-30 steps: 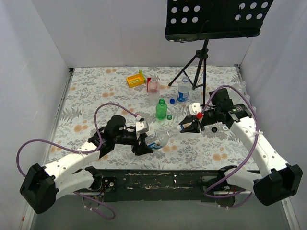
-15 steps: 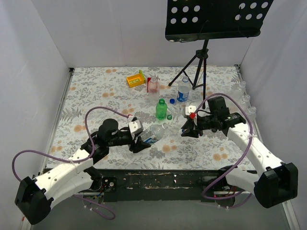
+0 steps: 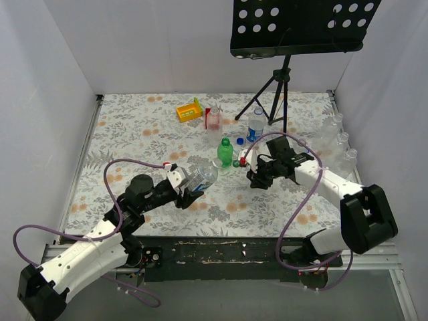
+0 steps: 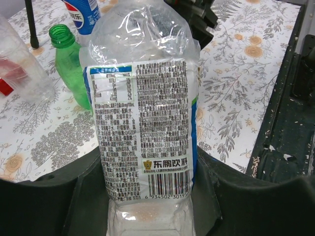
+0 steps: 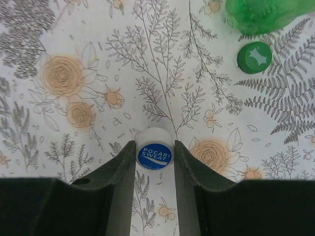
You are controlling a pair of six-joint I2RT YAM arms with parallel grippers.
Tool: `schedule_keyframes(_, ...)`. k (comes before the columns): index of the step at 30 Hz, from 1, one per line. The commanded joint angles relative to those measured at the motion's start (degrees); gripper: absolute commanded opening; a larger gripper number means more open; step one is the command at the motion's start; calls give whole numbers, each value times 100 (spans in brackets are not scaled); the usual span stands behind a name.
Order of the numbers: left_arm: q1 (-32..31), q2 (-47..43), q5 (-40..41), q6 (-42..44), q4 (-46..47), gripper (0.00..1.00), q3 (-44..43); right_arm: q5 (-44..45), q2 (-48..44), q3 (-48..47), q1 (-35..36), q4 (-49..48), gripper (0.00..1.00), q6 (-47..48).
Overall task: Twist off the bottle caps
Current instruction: Place the bottle cap at the center of the board.
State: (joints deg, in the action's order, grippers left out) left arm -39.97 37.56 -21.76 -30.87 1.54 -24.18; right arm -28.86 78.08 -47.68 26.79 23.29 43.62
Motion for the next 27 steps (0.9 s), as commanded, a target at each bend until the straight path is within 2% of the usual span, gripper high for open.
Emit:
schedule_keyframes(1, 6, -117, 356, 72, 145, 0, 54, 706, 444, -198, 133, -386, 9, -64)
schedule_keyframes(7, 6, -38, 330, 90, 83, 0, 10, 1163, 1094, -443, 257, -439, 11, -116)
schedule_keyframes(15, 6, -47, 295, 90, 110, 0, 19, 1427, 1508, -655, 266, -404, 18, -248)
schedule_keyframes(21, 6, -12, 199, 46, 145, 0, 10, 1401, 1552, -760, 274, -290, 39, -327)
schedule_keyframes(27, 6, 6, 84, 2, 180, 0, 10, 1278, 1350, -822, 274, -176, 48, -415)
